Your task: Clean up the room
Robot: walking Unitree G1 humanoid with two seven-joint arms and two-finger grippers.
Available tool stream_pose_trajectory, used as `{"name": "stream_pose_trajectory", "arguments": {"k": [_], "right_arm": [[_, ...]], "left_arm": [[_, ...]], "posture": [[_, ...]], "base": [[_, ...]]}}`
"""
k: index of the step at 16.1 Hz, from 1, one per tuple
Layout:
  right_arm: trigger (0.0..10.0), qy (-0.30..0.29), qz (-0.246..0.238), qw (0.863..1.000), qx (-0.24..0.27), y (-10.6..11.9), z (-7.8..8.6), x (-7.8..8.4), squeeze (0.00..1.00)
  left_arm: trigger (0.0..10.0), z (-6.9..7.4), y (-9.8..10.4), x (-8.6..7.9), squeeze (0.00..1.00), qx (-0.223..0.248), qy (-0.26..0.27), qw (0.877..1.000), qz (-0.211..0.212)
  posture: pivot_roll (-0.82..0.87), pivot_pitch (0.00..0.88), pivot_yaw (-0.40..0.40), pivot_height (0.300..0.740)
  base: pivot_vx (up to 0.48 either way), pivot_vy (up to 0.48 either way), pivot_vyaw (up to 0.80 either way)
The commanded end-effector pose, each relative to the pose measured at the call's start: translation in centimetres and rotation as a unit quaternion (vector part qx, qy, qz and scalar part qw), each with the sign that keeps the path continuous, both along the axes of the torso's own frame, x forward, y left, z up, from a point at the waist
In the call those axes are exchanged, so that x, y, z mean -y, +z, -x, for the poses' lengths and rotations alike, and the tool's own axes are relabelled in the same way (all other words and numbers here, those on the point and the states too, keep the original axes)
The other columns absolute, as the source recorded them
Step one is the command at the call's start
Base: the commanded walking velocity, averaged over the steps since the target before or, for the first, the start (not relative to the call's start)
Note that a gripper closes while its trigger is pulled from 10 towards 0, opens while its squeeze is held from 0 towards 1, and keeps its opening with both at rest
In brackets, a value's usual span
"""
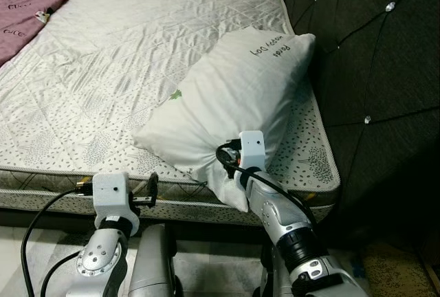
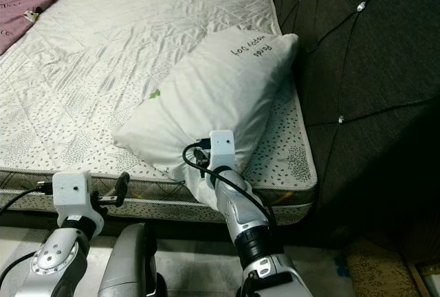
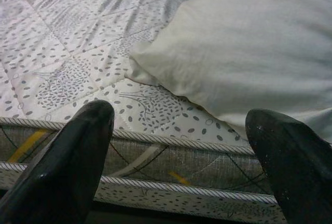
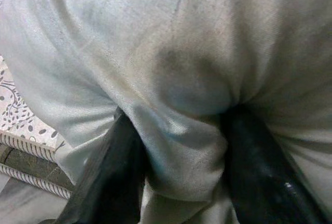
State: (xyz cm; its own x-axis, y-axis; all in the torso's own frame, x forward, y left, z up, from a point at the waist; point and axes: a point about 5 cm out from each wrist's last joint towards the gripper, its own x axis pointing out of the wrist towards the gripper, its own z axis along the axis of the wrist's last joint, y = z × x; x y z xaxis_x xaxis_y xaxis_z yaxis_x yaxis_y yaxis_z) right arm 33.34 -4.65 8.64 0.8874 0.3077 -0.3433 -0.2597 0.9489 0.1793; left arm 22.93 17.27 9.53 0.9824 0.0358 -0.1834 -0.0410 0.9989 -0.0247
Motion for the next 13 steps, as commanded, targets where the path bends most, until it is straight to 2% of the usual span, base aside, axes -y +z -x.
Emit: {"name": "stream_pose_trajectory", "arguments": {"k": [1,9,10,12,13], "right_arm": [[0.0,0.015,-0.013,1.000,0.017,1.2,-0.4,-1.7,0.00],[0.0,0.002,0.004,0.999,0.039,1.6,-1.7,0.1,0.00],[0.0,0.000,0.011,0.998,0.060,2.2,-2.2,0.8,0.00],[0.0,-0.031,0.034,0.995,0.087,3.4,-3.7,3.6,0.00],[0.0,-0.064,0.050,0.992,0.094,4.1,-4.5,6.2,0.00]], "left_arm": [[10.0,-0.1,-0.1,-0.4,0.00,-0.007,0.003,1.000,-0.010],[10.0,-0.8,0.0,-0.4,0.00,-0.003,0.011,1.000,-0.012],[10.0,-0.9,0.1,-0.5,0.00,-0.002,0.011,1.000,-0.016],[10.0,-1.0,0.1,-0.6,0.00,-0.001,0.013,1.000,-0.020],[10.0,-1.0,0.1,-0.6,0.00,-0.002,0.013,1.000,-0.020]], "posture": [[0.14,0.101,0.007,0.576],[0.14,0.075,-0.002,0.576],[0.14,0.074,0.000,0.576],[0.14,0.076,0.002,0.576],[0.14,0.077,0.003,0.576]], "base": [[0.000,0.000,0.00],[0.000,0.000,0.00],[0.000,0.000,0.00],[0.000,0.000,0.00],[0.000,0.000,0.00]]}}
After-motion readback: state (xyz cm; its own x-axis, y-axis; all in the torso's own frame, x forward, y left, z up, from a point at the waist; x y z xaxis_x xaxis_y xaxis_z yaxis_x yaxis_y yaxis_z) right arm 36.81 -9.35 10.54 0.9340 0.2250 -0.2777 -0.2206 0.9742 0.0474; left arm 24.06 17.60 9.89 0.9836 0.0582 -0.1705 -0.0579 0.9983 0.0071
